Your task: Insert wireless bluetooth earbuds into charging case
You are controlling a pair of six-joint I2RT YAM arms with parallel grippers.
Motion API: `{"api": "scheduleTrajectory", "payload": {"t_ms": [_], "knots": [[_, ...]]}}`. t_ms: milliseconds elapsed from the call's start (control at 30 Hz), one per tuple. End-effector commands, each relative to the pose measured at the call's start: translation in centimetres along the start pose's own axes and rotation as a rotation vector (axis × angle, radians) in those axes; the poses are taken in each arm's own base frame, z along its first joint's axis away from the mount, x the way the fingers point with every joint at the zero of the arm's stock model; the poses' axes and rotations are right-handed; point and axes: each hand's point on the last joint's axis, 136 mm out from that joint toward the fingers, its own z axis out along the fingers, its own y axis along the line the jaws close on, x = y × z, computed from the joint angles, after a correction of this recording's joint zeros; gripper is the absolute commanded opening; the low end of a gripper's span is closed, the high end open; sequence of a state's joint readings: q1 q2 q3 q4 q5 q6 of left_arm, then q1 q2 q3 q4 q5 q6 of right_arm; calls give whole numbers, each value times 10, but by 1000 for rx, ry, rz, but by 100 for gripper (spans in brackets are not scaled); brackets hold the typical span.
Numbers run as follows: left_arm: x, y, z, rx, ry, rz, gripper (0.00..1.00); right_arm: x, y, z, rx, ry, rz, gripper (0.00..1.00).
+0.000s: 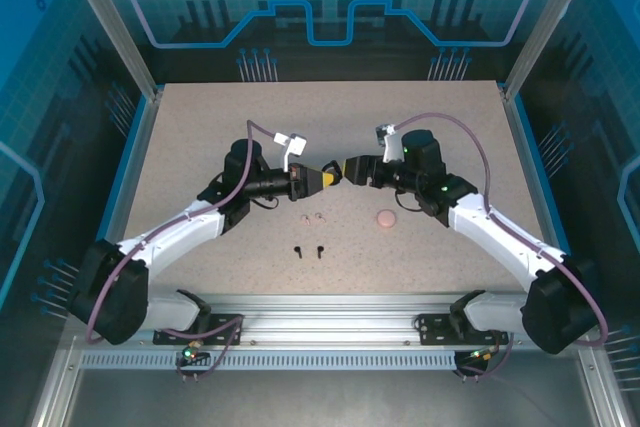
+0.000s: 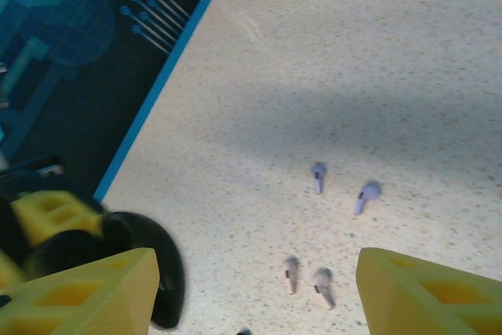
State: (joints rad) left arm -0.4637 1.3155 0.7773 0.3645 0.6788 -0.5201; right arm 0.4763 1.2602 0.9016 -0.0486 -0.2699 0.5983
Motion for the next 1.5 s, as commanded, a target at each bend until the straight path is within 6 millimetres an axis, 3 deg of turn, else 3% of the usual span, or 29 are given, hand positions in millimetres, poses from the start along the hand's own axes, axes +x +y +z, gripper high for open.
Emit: {"api": "scheduleTrajectory", "payload": {"t_ms": [0,267,300,400,567,600,833,1467], "knots": [[-10,-19,-7,42,-16,62,0,5,-12,-1,38,9,26,68],[-13,-18,-14,57,-16,68,0,-3,20,-33,-92,-12,-57,69],[-14,-20,-15,67,-12,69,0,6,18,-34,-111,9,-56,69],[-14,-25,-16,92,-3,74,0,4,30,-39,-187,12,-72,68],[-17,-32,-16,129,-1,75,0,8,43,-31,-281,63,-65,61],[-17,-33,-16,136,0,74,0,-2,50,-32,-295,50,-76,59],[-21,-38,-17,154,-12,74,0,-3,48,-21,-286,57,-62,51],[-19,-36,-15,162,-10,66,0,3,51,-3,-288,86,-51,46]]}}
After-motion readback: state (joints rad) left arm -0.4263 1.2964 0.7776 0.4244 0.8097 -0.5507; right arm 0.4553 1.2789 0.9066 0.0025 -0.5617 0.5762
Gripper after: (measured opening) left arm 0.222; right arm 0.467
